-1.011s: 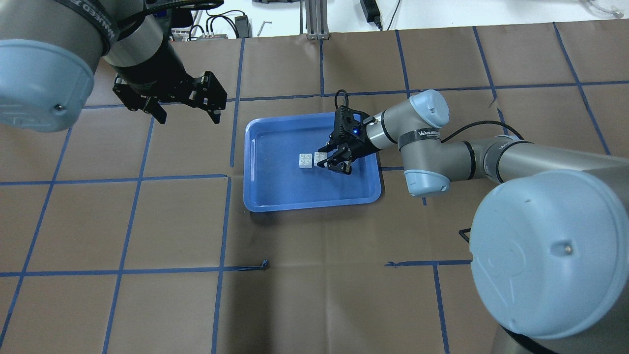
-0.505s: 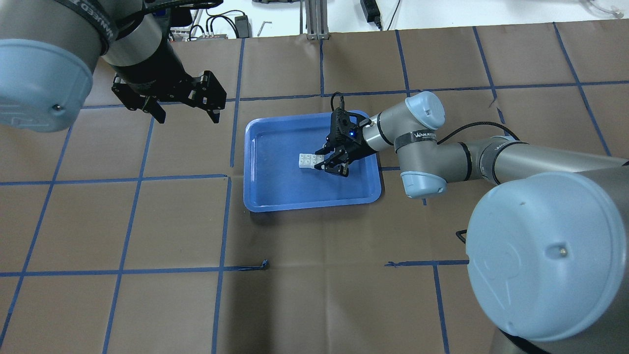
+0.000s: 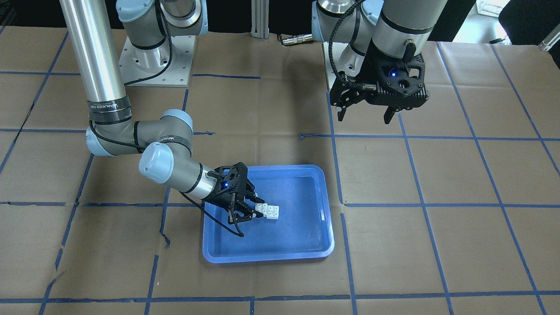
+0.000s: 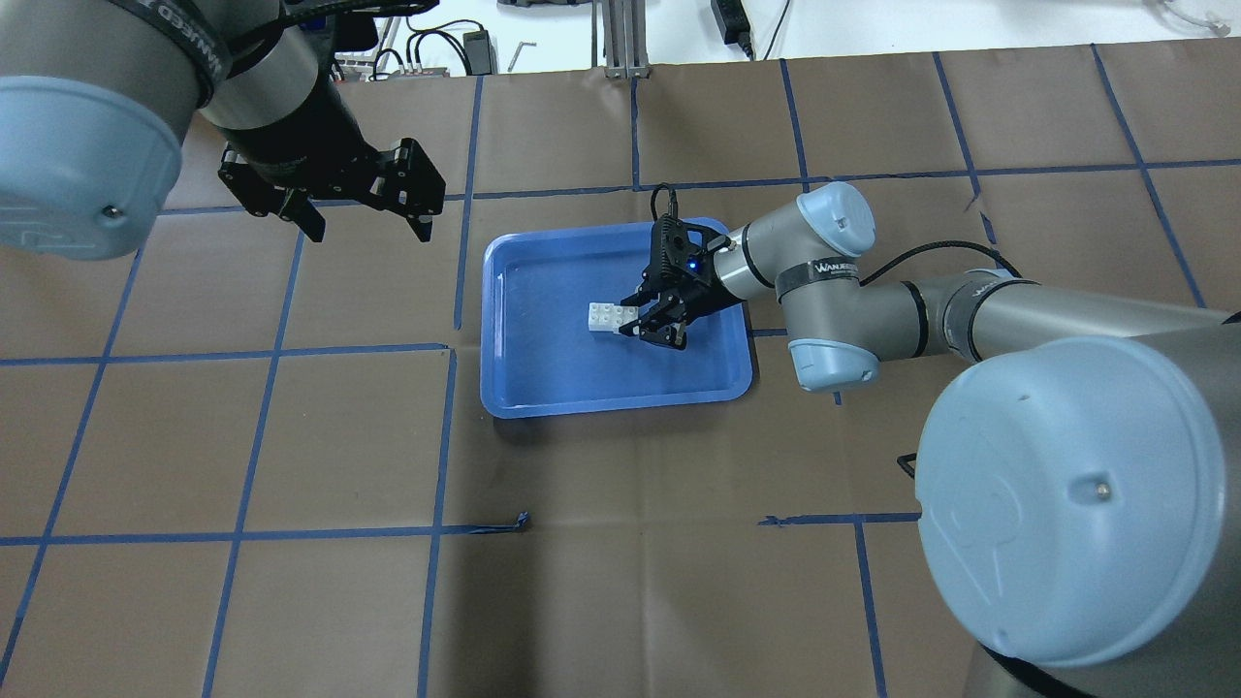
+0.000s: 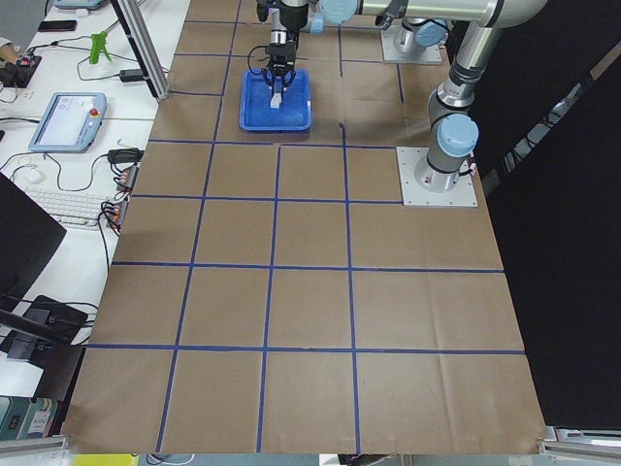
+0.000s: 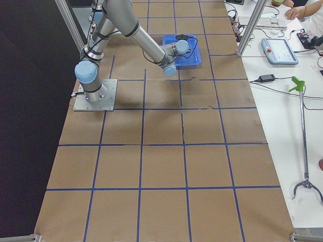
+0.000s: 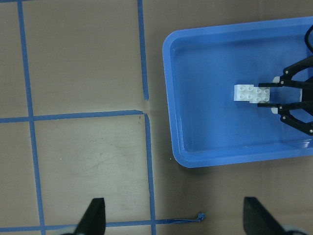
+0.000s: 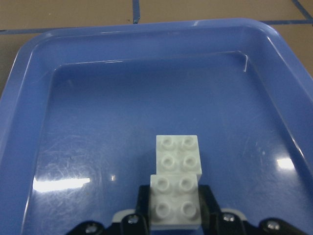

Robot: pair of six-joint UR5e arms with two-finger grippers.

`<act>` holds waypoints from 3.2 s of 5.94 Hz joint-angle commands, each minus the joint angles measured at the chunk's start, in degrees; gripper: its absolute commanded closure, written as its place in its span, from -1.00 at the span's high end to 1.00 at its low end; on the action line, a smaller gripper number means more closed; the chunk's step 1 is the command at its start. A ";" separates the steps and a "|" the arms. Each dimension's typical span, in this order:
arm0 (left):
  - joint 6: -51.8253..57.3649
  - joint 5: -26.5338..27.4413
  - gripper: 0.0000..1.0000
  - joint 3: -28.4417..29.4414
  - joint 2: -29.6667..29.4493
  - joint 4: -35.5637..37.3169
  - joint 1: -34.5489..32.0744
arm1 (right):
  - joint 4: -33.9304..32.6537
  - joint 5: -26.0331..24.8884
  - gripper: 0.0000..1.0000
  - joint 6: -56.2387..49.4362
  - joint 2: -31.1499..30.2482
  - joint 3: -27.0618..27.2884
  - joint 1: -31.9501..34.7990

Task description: Assemble white blocks and place on blue tray

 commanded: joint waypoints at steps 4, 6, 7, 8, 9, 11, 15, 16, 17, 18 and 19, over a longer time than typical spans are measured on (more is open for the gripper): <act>0.06 0.13 0.99 0.28 0.09 0.02 0.02 | -0.69 -0.13 -0.44 1.56 0.15 -0.08 -0.09; -0.02 0.13 0.99 0.28 0.09 0.02 0.02 | -0.95 -0.13 -0.44 2.87 0.24 -0.17 0.00; -0.02 0.13 0.99 0.37 0.09 0.02 0.02 | -0.95 0.22 -0.43 2.87 0.85 -0.17 -0.09; -0.02 0.13 0.99 0.37 0.09 0.02 0.02 | -1.04 0.31 -0.42 2.79 1.20 -0.17 -0.09; -0.02 0.13 0.99 0.37 0.09 0.02 0.11 | -1.04 0.31 -0.42 2.79 1.12 -0.17 -0.09; -0.02 0.13 0.99 0.37 0.09 0.02 0.11 | -0.95 0.31 -0.20 2.96 0.85 -0.17 -0.09; -0.02 0.13 0.99 0.37 0.18 0.02 0.11 | -0.95 0.84 0.99 5.42 0.68 -0.52 -0.09; -0.02 0.13 0.99 0.37 0.18 0.02 0.11 | -0.86 0.67 0.99 5.77 0.59 -1.13 -0.09; -0.02 0.13 0.99 0.45 0.18 0.02 0.11 | -0.69 -0.29 0.99 7.78 -0.11 -2.87 -0.09; -0.02 0.13 0.99 0.46 0.18 0.02 0.11 | -0.43 -2.39 0.99 10.23 -1.16 -3.41 -0.52; -0.02 0.13 0.99 0.46 0.18 0.02 0.19 | 0.10 -5.28 0.99 10.34 -2.65 -3.33 -0.62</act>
